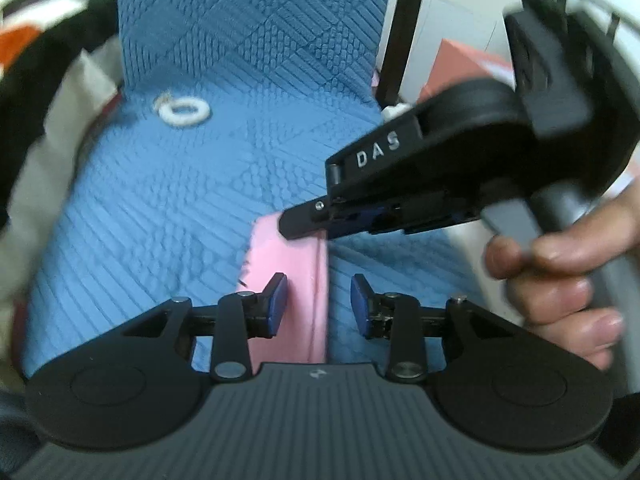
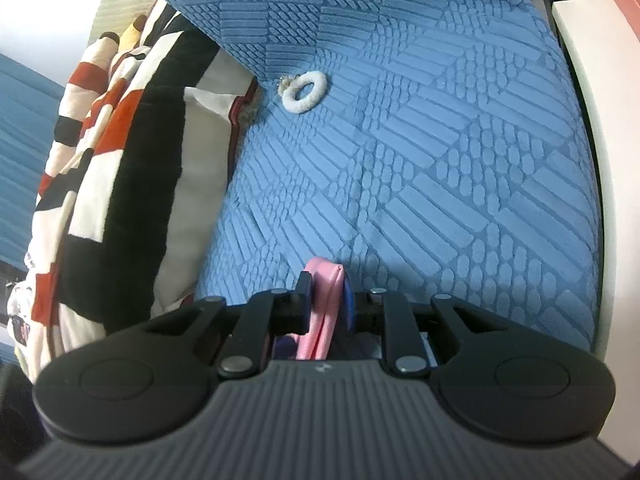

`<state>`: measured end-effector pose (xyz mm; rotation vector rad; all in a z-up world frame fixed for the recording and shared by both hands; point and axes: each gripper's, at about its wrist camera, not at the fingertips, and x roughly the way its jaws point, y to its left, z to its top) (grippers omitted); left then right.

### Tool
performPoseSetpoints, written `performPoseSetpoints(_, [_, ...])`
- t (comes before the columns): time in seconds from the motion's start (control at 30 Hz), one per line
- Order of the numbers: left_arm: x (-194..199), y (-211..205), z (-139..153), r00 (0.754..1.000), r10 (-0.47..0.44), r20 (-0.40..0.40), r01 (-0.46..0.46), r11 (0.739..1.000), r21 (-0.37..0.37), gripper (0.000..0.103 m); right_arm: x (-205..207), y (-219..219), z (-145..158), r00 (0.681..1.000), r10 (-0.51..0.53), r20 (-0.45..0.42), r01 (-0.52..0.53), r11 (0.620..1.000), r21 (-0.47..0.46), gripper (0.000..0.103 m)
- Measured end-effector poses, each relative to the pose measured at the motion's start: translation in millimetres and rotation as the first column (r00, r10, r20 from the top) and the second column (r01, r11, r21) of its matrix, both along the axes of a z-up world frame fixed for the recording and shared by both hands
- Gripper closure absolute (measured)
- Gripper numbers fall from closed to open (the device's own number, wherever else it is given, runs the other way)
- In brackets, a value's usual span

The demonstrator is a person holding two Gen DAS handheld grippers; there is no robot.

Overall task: Organize objects
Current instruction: 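Lift the pink strip upright with the left gripper while the right tool approaches the white ring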

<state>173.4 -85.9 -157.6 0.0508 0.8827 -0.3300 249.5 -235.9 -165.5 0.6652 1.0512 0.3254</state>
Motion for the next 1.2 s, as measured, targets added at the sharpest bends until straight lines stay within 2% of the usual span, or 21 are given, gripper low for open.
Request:
performPoseSetpoints(0.13, [3.3, -14.4, -11.2, 1.000, -0.001, 0.025, -0.002, 0.990, 0.141, 0.063, -1.5, -2.6, 0.5, 1.000, -0.003, -0.010, 0.003, 1.000, 0.002, 0.084])
performPoseSetpoints(0.23, [5.6, -14.2, -15.6, 1.000, -0.009, 0.029, 0.004, 0.988, 0.157, 0.066, -1.8, -4.0, 0.9, 1.000, -0.005, -0.011, 0.005, 1.000, 0.000, 0.083])
performPoseSetpoints(0.3, [6.2, -13.5, -14.8, 0.999, -0.010, 0.036, 0.004, 0.987, 0.159, 0.073, -1.6, -4.2, 2.6, 1.000, -0.009, -0.003, 0.009, 1.000, 0.010, 0.081])
performPoseSetpoints(0.4, [10.7, -7.4, -9.0, 1.000, -0.004, 0.029, 0.001, 0.992, 0.124, 0.082, -0.6, -4.0, 8.2, 1.000, -0.012, 0.018, 0.012, 1.000, 0.020, 0.078])
performPoseSetpoints(0.5, [22.0, 6.3, -1.4, 1.000, 0.025, -0.015, -0.024, 0.999, 0.042, 0.088, 1.4, -2.9, 16.9, 0.998, -0.028, 0.054, 0.027, 0.999, 0.026, 0.078])
performPoseSetpoints(0.57, [32.6, 18.0, 3.7, 0.998, 0.049, -0.049, -0.050, 0.999, -0.013, 0.090, 3.2, -2.2, 26.4, 0.995, -0.045, 0.093, 0.043, 0.999, 0.025, 0.078])
performPoseSetpoints(0.67, [48.0, 34.0, 9.9, 0.994, 0.085, -0.071, -0.088, 0.995, -0.036, 0.091, 8.8, -6.7, 37.1, 0.988, -0.084, 0.127, 0.080, 0.996, 0.040, 0.078])
performPoseSetpoints(0.73, [58.1, 45.9, 13.0, 0.991, 0.105, -0.083, -0.111, 0.992, -0.060, 0.091, 16.0, -9.2, 40.4, 0.986, -0.104, 0.130, 0.098, 0.994, 0.048, 0.073])
performPoseSetpoints(0.9, [72.0, 64.0, 18.0, 0.987, 0.147, -0.063, -0.151, 0.986, -0.066, 0.091, 43.8, -1.0, 47.6, 0.984, -0.086, 0.155, 0.095, 0.994, -0.056, 0.050])
performPoseSetpoints(1.2, [94.1, 86.3, 9.5, 0.978, 0.181, -0.103, -0.193, 0.974, -0.119, 0.091, 112.0, 38.3, 39.6, 0.985, 0.026, 0.169, 0.008, 0.980, -0.197, 0.050])
